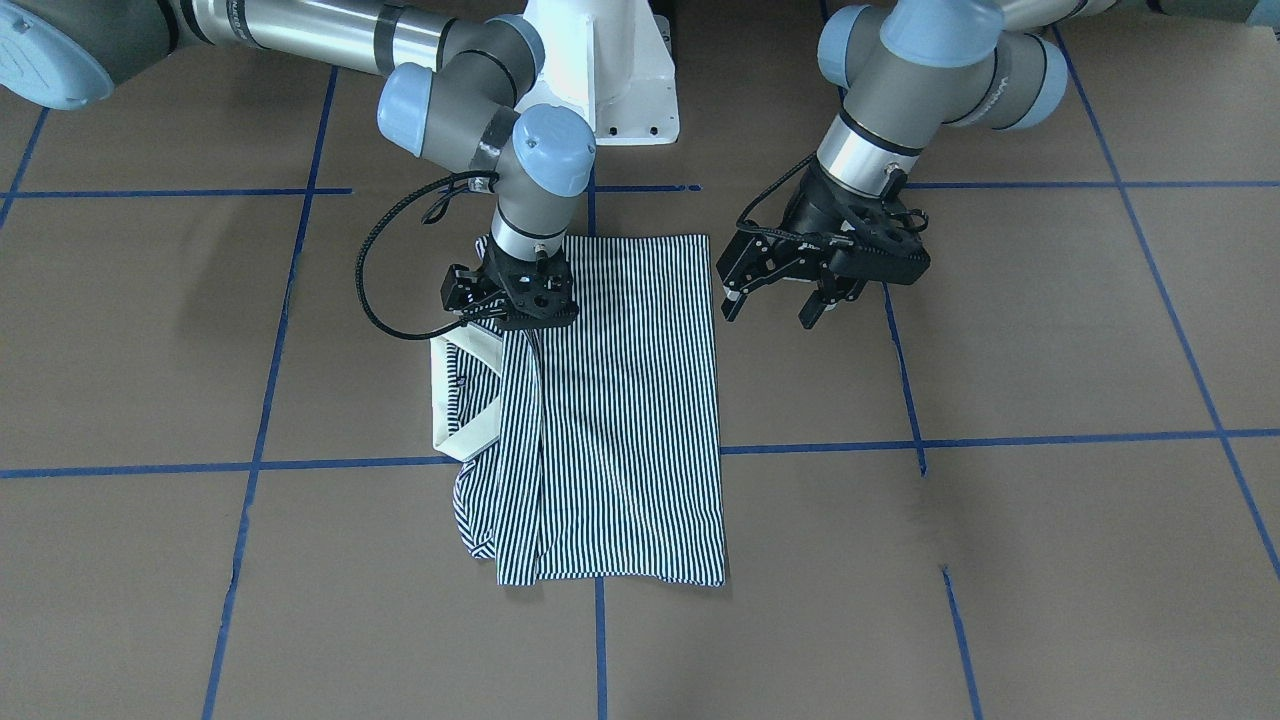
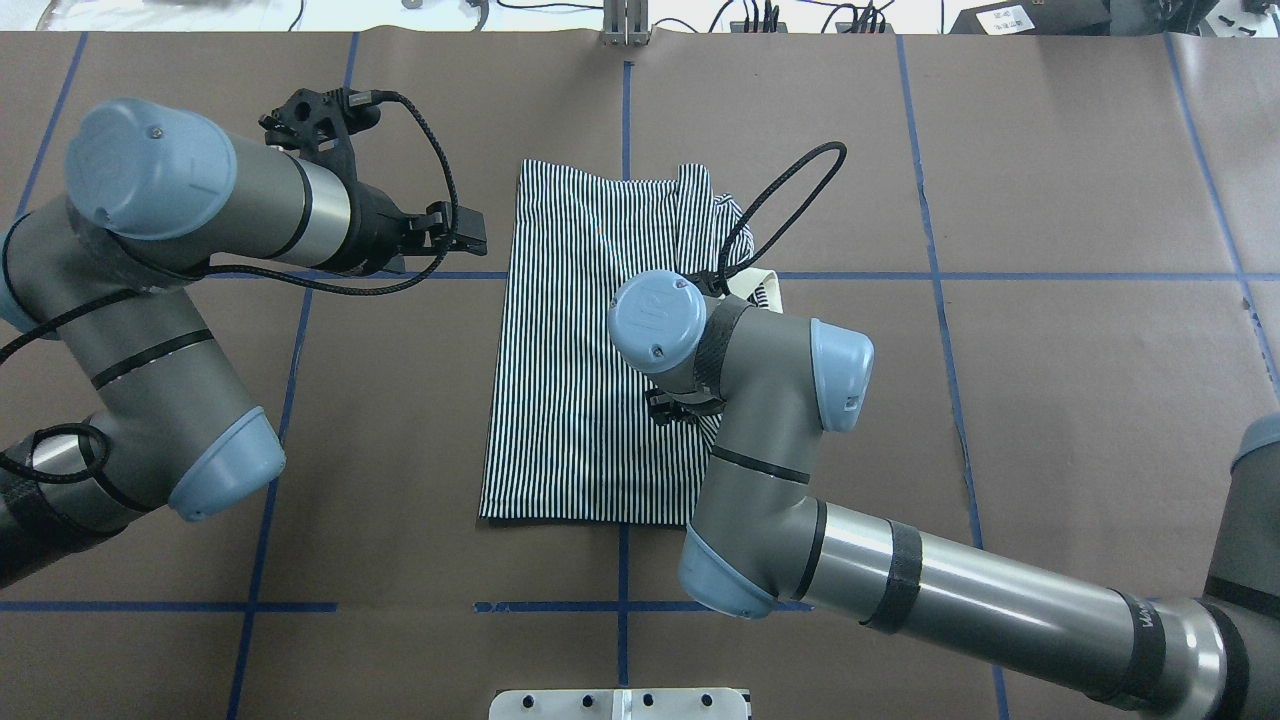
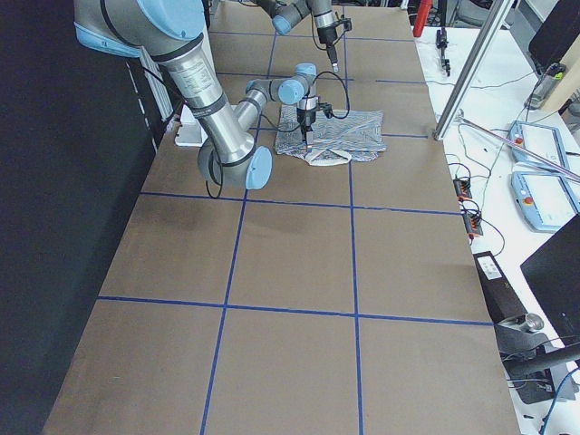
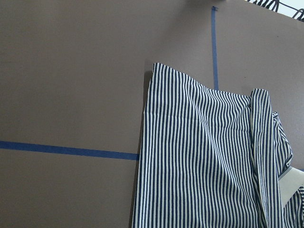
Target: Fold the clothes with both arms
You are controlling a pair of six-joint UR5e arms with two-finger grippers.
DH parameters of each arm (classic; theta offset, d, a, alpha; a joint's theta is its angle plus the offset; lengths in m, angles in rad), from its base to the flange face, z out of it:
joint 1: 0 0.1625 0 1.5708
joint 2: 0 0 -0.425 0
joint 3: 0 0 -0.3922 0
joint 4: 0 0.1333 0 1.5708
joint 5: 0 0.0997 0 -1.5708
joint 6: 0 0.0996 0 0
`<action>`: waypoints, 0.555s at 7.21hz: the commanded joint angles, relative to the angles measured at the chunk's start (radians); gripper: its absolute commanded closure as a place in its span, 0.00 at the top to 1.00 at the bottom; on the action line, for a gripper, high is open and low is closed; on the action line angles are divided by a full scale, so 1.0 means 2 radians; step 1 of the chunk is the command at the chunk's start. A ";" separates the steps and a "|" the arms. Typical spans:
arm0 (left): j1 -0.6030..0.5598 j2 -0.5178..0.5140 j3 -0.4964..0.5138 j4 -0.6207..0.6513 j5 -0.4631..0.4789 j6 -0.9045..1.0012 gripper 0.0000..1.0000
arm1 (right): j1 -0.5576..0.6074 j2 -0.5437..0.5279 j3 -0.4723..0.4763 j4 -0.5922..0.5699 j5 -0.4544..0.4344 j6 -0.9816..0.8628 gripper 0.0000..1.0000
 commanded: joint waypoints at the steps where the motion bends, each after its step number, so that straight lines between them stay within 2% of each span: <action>1: 0.000 -0.001 0.000 0.000 0.000 0.000 1.00 | 0.000 -0.003 0.000 -0.004 0.000 0.000 1.00; 4: 0.000 -0.002 0.000 -0.001 0.000 0.000 1.00 | 0.004 -0.006 0.001 -0.011 0.000 -0.001 1.00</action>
